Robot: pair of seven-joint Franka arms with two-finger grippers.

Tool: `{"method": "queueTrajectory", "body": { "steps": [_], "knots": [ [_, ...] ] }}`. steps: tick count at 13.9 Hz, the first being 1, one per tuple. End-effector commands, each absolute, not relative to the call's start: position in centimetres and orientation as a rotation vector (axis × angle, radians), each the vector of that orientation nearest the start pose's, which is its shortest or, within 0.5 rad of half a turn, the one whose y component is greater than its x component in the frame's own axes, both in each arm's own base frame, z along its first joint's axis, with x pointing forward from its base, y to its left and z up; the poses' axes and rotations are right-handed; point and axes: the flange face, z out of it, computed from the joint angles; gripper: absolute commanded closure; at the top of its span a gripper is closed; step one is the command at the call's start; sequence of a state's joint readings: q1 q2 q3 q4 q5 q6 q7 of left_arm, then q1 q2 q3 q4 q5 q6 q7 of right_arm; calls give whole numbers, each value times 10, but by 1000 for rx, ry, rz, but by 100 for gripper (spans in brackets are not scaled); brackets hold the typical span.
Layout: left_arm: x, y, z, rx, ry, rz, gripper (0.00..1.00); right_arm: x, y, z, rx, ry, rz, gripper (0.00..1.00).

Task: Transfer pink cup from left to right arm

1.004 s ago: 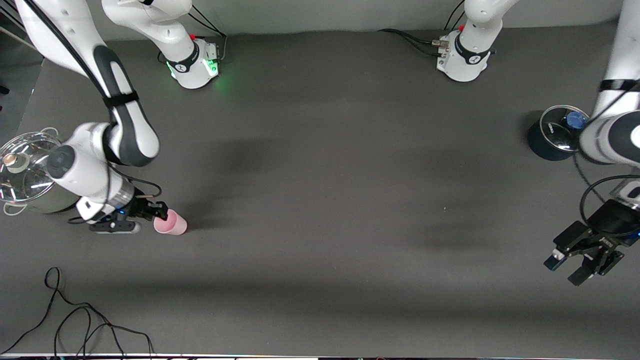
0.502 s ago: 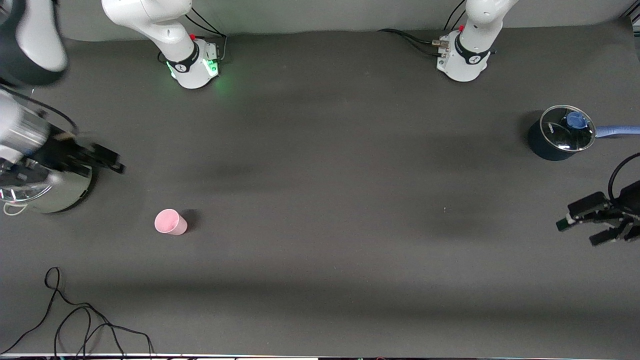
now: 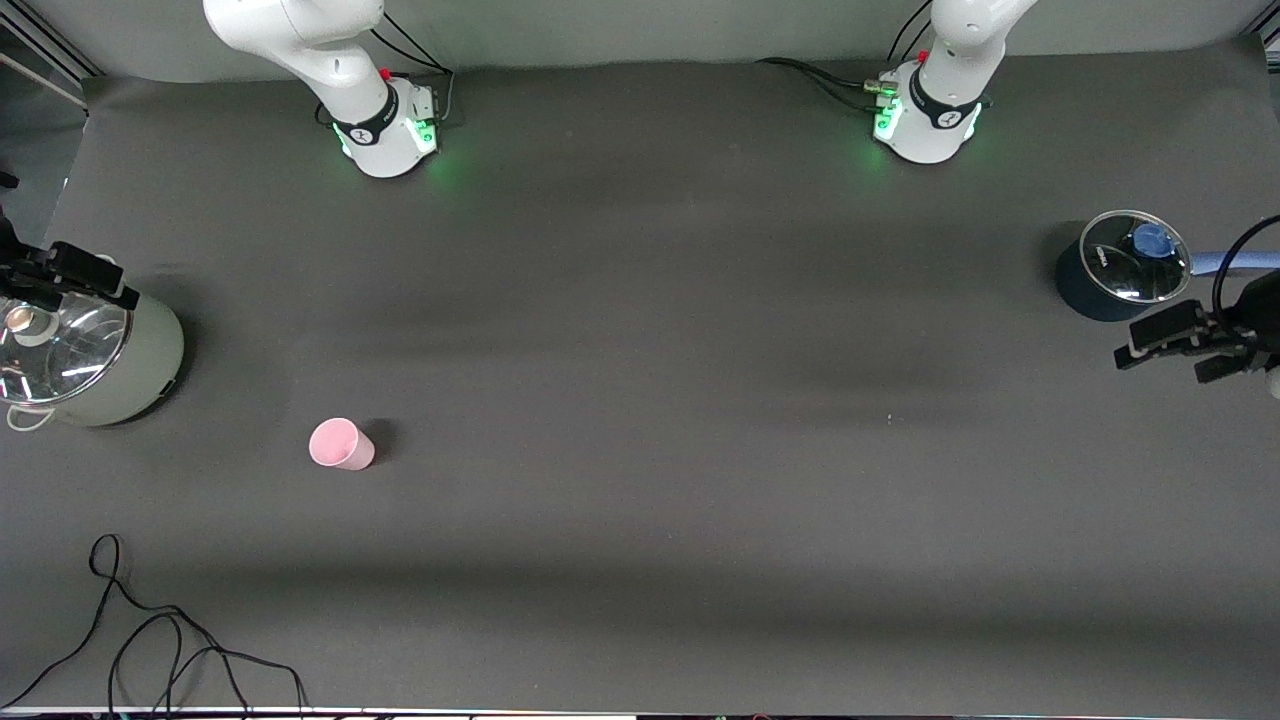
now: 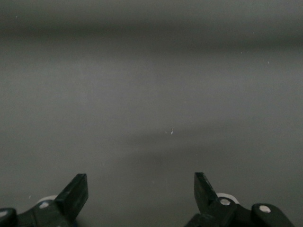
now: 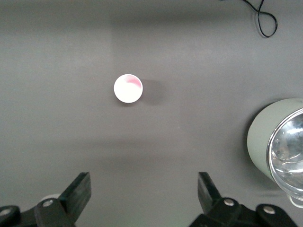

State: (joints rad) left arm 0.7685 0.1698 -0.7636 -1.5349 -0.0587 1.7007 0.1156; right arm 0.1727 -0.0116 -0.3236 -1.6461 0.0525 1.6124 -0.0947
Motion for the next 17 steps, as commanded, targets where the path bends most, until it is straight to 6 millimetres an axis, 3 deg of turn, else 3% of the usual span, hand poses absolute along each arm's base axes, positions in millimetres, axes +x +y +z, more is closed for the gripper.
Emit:
{"method": "queueTrajectory", "body": {
  "steps": [1, 4, 8, 11, 15, 17],
  "knots": [
    [574, 8, 599, -3223, 58, -32, 0, 552, -75, 603, -3109, 64, 39, 0],
    [560, -2, 605, -3185, 35, -17, 0, 550, -74, 599, -3114, 58, 72, 0],
    [564, -10, 606, -3182, 69, -39, 0, 547, -65, 604, -3149, 28, 67, 0],
    [565, -22, 606, -3172, 106, -52, 0, 551, -48, 621, -3203, 22, 27, 0],
    [567, -39, 604, -3167, 144, -67, 0, 559, -47, 609, -3200, 16, 65, 0],
    [567, -39, 606, -3168, 142, -77, 0, 559, -46, 606, -3199, 16, 77, 0]
  ]
}}
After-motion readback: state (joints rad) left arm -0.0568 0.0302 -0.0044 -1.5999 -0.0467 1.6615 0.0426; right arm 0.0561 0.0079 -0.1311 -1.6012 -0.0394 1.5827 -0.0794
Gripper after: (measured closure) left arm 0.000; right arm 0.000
